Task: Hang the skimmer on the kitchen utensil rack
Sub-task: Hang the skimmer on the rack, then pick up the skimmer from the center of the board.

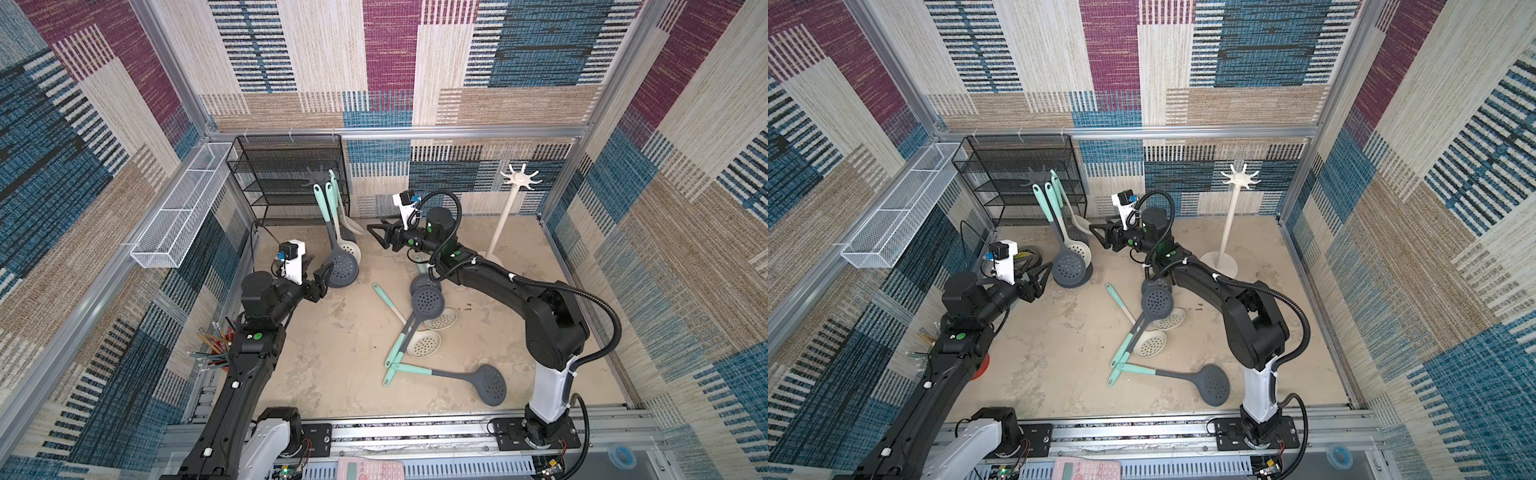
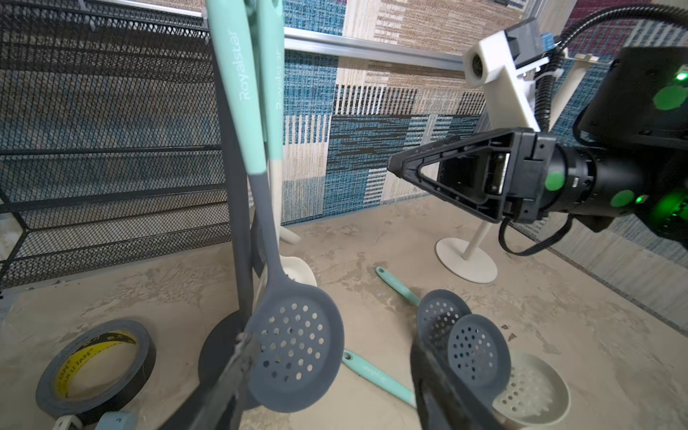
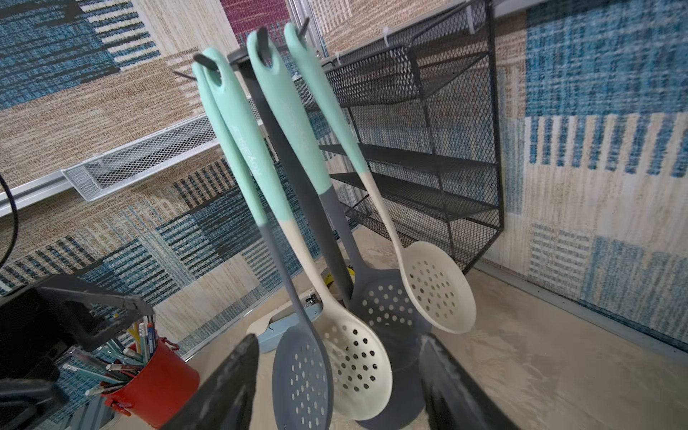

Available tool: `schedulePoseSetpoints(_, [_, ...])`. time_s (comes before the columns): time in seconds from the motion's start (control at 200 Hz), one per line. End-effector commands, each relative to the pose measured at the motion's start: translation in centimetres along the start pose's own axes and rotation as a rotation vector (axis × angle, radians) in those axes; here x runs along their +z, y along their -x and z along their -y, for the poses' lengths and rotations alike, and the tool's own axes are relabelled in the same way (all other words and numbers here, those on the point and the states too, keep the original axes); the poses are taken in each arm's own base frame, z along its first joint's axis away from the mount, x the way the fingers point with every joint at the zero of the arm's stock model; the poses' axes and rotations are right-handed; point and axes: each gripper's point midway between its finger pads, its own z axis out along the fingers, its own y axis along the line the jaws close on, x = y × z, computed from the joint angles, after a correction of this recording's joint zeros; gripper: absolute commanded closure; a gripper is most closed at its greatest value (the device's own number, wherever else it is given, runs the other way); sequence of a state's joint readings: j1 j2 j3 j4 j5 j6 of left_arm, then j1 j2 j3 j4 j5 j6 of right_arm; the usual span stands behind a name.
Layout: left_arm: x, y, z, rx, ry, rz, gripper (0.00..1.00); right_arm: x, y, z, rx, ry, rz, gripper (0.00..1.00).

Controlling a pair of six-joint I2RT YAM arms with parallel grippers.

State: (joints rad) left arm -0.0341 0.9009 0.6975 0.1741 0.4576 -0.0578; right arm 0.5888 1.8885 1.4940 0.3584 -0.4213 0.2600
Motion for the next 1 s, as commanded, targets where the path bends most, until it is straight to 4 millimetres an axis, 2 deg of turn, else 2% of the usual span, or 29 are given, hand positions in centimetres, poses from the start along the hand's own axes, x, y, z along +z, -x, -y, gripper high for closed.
schedulePoseSetpoints(0.0, [-0.2, 0.5, 1.9, 0.025, -0.049, -0.001, 0.32, -2.2, 0.5, 2.1, -0.018, -0.151, -0.002, 0.3])
schedulePoseSetpoints(0.13, [0.0, 0.2, 4.0, 0.048, -0.108, -0.028, 0.32, -4.6, -1.5, 2.9, 0.018, -0.228, -0.051, 0.3])
schedulePoseSetpoints(0.401, [0.8, -1.5, 9.1, 0.077, -0.275, -0.118, 0.32, -10.8, -10.0, 3.6, 0.177, -0.345, -0.189, 0.31])
schedulePoseSetpoints(0.511, [1.2, -2.5, 10.6, 0.082, -0.317, -0.155, 0.33, -13.0, -12.7, 3.9, 0.195, -0.394, -0.259, 0.31])
schedulePoseSetpoints(0.631, [1.5, -3.7, 11.7, 0.094, -0.343, -0.207, 0.33, -14.8, -14.3, 3.9, 0.201, -0.428, -0.308, 0.31])
schedulePoseSetpoints(0.997, [2.4, -7.1, 14.8, 0.132, -0.433, -0.353, 0.33, -20.1, -17.1, 5.3, 0.273, -0.589, -0.313, 0.32])
